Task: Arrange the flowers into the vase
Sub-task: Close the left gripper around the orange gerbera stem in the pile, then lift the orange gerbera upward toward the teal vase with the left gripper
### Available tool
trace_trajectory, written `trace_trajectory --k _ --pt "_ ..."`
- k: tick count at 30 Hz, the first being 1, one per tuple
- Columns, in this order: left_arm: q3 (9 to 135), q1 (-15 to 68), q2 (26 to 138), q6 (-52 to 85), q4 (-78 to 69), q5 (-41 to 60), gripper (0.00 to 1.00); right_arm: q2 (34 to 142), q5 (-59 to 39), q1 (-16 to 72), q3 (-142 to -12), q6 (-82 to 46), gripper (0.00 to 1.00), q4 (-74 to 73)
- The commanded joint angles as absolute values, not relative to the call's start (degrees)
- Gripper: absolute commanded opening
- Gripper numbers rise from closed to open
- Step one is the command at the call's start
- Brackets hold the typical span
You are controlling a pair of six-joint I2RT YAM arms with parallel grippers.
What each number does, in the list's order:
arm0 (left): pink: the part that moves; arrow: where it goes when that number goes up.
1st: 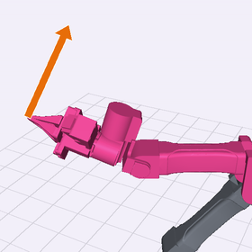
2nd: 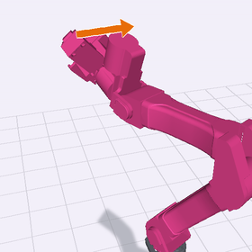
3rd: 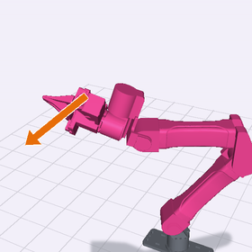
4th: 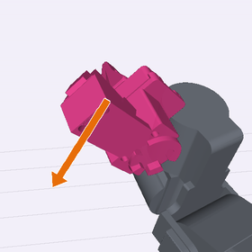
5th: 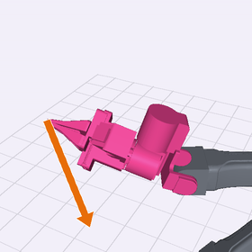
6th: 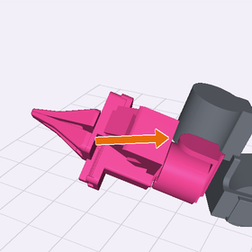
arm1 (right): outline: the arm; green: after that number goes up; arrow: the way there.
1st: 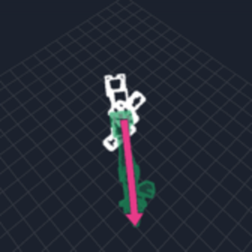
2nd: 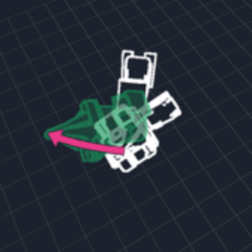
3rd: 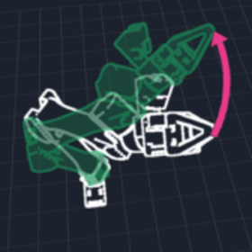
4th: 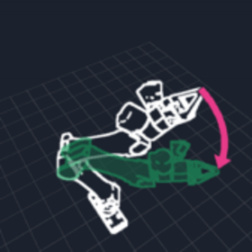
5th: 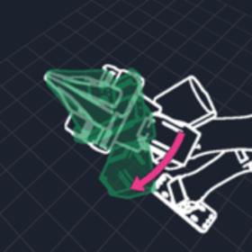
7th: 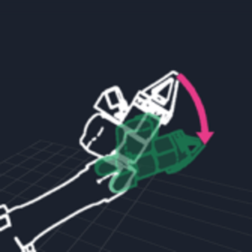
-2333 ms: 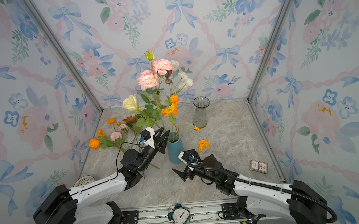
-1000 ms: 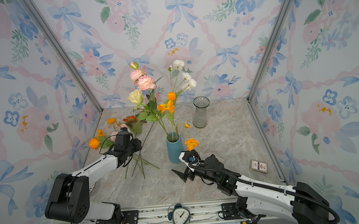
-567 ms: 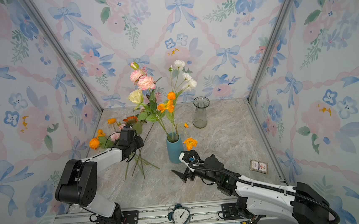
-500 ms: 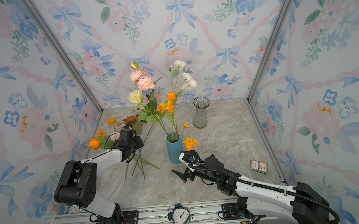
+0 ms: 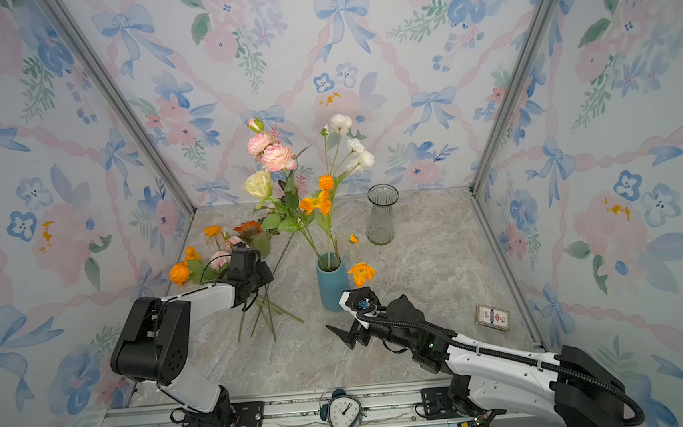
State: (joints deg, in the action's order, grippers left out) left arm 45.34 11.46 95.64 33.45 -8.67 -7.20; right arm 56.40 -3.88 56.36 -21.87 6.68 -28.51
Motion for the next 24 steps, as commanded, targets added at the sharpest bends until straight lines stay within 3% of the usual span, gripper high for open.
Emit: trace_trajectory --k 1,6,9,24 --pt "47.19 10.76 97.62 32.58 -9.73 -6.84 0.29 56.91 -4.49 56.96 -22.50 7.07 0.97 -28.82" --pt "46.94 10.54 97.85 32.78 -10.20 -5.79 0.16 57.03 -4.13 56.95 -22.60 7.21 0.97 -28.54" --pt "46.61 9.94 96.56 32.91 -10.20 -4.45 0.01 56.99 -4.05 56.95 -22.59 7.30 0.97 -28.52" --pt "38.63 8.69 67.45 32.96 -6.09 -5.50 0.00 52.93 -4.38 56.34 -21.01 5.81 0.97 -29.26"
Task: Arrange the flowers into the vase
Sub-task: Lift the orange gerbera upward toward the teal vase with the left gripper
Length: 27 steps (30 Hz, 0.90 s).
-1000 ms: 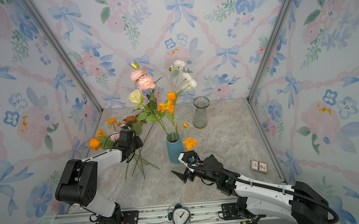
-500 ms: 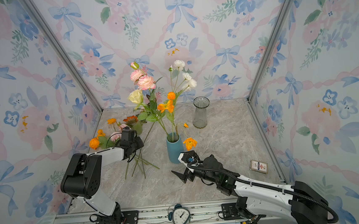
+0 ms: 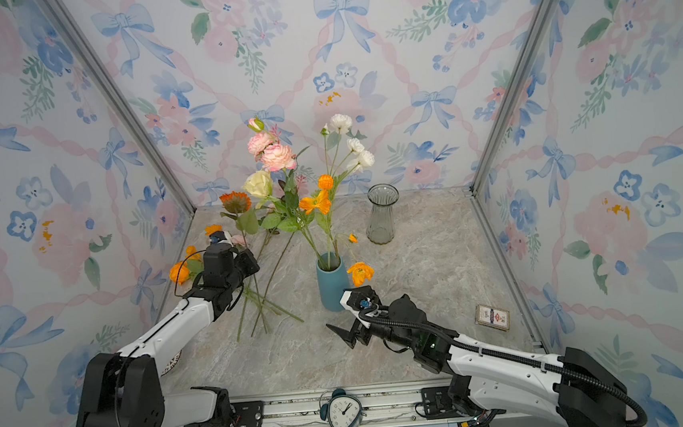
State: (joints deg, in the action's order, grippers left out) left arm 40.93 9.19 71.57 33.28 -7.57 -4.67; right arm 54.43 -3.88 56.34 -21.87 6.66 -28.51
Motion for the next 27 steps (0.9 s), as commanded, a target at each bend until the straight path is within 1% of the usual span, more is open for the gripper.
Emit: trace_trajectory --k 1,5,9,13,17,22,27 --pt "37.11 8.70 64.85 32.87 -6.15 -5.86 0.00 52.53 -4.39 56.27 -20.80 5.73 0.97 -29.35" --pt "32.63 8.79 53.04 31.90 -11.63 -5.02 0.00 51.18 -4.31 55.90 -20.00 5.41 0.97 -29.80" --pt "26.84 9.20 41.42 30.72 -25.25 -0.57 0.00 50.80 -4.55 55.11 -19.69 4.85 0.97 -30.06" --pt "26.28 11.40 35.79 28.00 -35.88 4.16 0.00 50.80 -4.44 54.84 -19.51 4.69 0.97 -30.33" --pt "29.26 17.67 38.06 23.12 -44.57 8.94 0.00 50.77 -4.32 54.41 -19.44 4.58 0.97 -30.45" --pt "37.09 31.28 46.17 12.68 -50.63 11.25 0.00 50.88 -4.38 53.96 -19.47 4.62 0.97 -30.35" --pt "44.03 36.29 53.74 12.52 -58.31 10.47 0.00 50.54 -4.40 53.65 -19.31 4.60 0.97 -30.16"
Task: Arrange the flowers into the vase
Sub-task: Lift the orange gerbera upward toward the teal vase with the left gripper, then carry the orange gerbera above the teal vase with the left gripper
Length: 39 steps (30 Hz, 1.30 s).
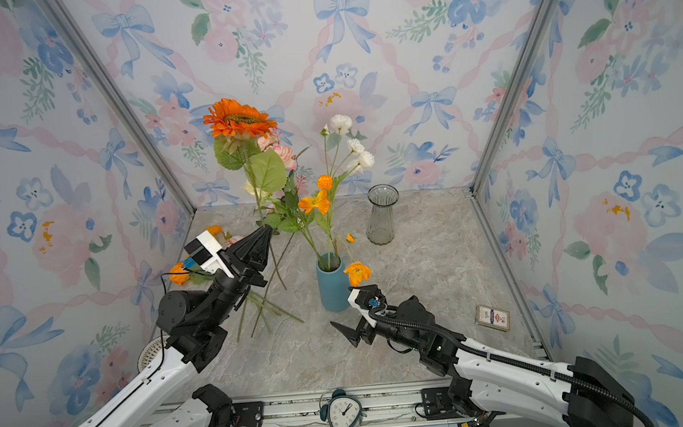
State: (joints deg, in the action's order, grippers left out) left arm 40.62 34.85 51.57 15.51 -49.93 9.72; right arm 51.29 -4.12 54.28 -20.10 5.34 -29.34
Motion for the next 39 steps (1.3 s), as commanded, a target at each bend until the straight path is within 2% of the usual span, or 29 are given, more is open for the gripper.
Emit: trace_trajectory --k 1,8,19,27,39 --pt "45.26 36.99 55.44 12.49 -59.80 10.46 0.00 50.61 -4.46 53.61 -19.29 4.64 0.97 -30.24" --pt "49.43 40.89 66.62 10.91 -69.04 10.92 0.00 50.95 -4.82 53.43 -19.60 4.50 0.97 -30.02" --pt "47.45 43.68 77.30 8.56 -76.55 9.82 0.00 51.15 -5.19 53.37 -19.60 4.31 0.97 -30.17" --pt "42.69 43.68 82.04 10.83 -83.58 9.85 0.00 51.14 -4.77 53.17 -19.50 4.32 0.97 -30.26" --pt "36.82 43.86 84.23 11.71 -84.38 10.91 0.02 51.50 -4.84 52.94 -19.59 4.33 0.97 -30.24"
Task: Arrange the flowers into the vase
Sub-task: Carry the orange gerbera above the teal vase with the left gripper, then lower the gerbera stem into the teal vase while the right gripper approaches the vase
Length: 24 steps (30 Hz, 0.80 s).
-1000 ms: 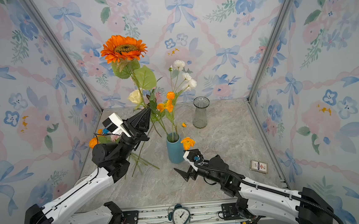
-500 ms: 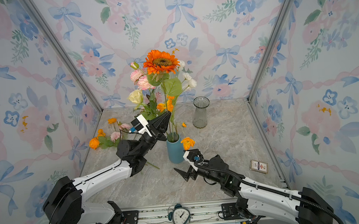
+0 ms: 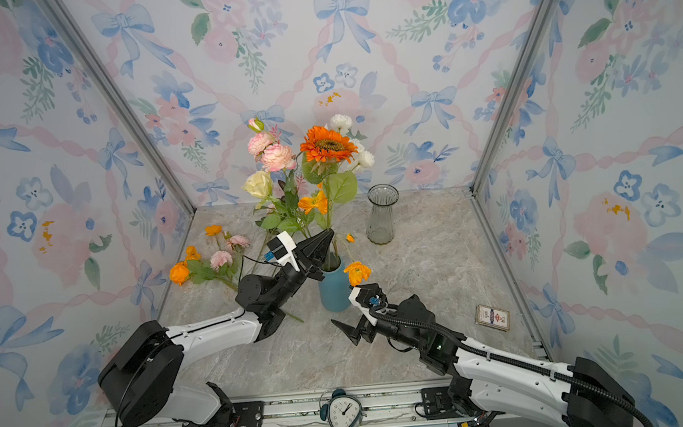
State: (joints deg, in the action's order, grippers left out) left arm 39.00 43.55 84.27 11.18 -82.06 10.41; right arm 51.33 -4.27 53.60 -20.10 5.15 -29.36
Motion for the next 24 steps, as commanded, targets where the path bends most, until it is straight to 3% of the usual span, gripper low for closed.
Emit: trace_trajectory --k 1,17,24 --pt "36.23 43.86 84.11 11.62 -84.38 10.90 0.04 51.55 -4.84 52.98 -19.60 4.31 0.97 -30.28" --pt "29.67 43.81 78.80 9.91 -79.55 11.55 0.16 52.90 -4.76 52.91 -19.78 4.74 0.97 -30.36" --pt "29.87 43.44 73.75 6.45 -70.63 10.64 0.28 53.17 -4.22 52.73 -19.67 4.76 0.97 -30.68"
